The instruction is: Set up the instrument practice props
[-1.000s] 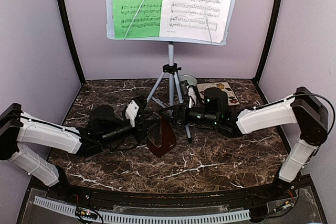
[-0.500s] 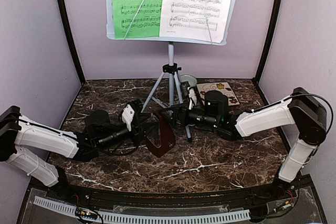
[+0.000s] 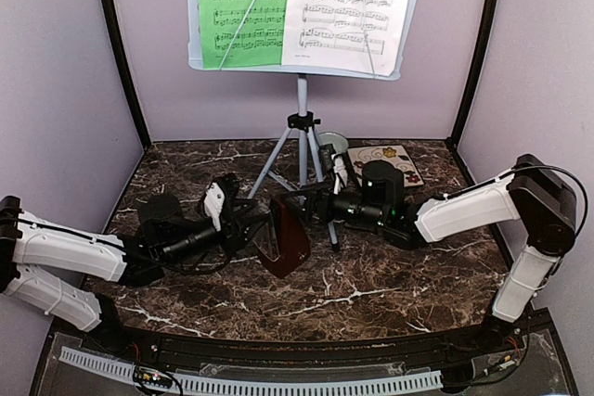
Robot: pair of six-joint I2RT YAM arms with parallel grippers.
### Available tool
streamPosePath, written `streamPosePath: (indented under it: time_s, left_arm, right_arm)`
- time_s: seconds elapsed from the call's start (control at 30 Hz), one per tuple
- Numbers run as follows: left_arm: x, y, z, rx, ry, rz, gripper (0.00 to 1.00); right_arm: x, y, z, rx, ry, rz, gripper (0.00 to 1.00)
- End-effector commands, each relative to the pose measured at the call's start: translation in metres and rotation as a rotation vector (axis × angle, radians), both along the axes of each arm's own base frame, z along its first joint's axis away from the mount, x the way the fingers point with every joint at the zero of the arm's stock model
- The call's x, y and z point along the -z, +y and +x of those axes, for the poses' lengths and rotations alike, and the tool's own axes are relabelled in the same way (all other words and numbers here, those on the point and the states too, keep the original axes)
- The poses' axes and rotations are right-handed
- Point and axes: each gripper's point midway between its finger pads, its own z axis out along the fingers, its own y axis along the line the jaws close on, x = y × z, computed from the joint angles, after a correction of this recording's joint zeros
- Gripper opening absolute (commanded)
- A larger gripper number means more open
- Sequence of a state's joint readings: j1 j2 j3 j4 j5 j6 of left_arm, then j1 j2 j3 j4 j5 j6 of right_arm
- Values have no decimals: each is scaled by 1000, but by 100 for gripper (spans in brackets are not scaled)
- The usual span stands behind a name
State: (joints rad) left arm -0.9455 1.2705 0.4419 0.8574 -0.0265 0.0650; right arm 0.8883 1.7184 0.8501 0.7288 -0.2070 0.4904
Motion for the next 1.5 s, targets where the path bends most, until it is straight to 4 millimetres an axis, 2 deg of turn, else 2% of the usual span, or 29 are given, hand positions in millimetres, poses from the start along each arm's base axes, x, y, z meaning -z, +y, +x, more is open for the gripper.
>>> streamPosePath:
  time_s: [0.0, 0.23, 0.4, 0.5, 0.57, 0.77, 1.03, 1.2, 1.27, 1.37, 1.47]
  left_arm:
    - [-12, 28, 18, -115, 85, -29, 0]
    - [-1, 81, 54, -356, 266, 77, 0]
    - [36, 128, 83, -546, 486, 235, 0]
    - [52, 154, 103, -641, 603, 261, 1]
    - [65, 165, 114, -666, 687, 268, 2]
    - [105, 183, 144, -716, 833, 364, 0]
    - [150, 205, 171, -786, 929, 372, 0]
    - [165, 209, 180, -800, 960, 391, 1]
    - [166, 208, 183, -801, 963, 389, 8]
    - [163, 207, 185, -800, 963, 381, 27]
    - [150, 206, 184, -795, 946, 356, 46]
  right_arm:
    - [125, -37, -20, -10, 221, -384, 87]
    - [104, -19, -23, -52, 185, -357, 87]
    - [93, -10, -25, -80, 163, -340, 88]
    - [89, -6, -26, -90, 154, -337, 88]
    - [85, -3, -26, -96, 150, -332, 89]
    - [75, 5, -29, -124, 125, -330, 90]
    - [57, 13, -30, -140, 88, -316, 93]
    - [45, 14, -28, -130, 68, -306, 94]
    - [41, 14, -26, -123, 57, -315, 94]
    - [34, 14, -21, -115, 26, -332, 95]
    - [27, 15, -19, -114, 12, -337, 96]
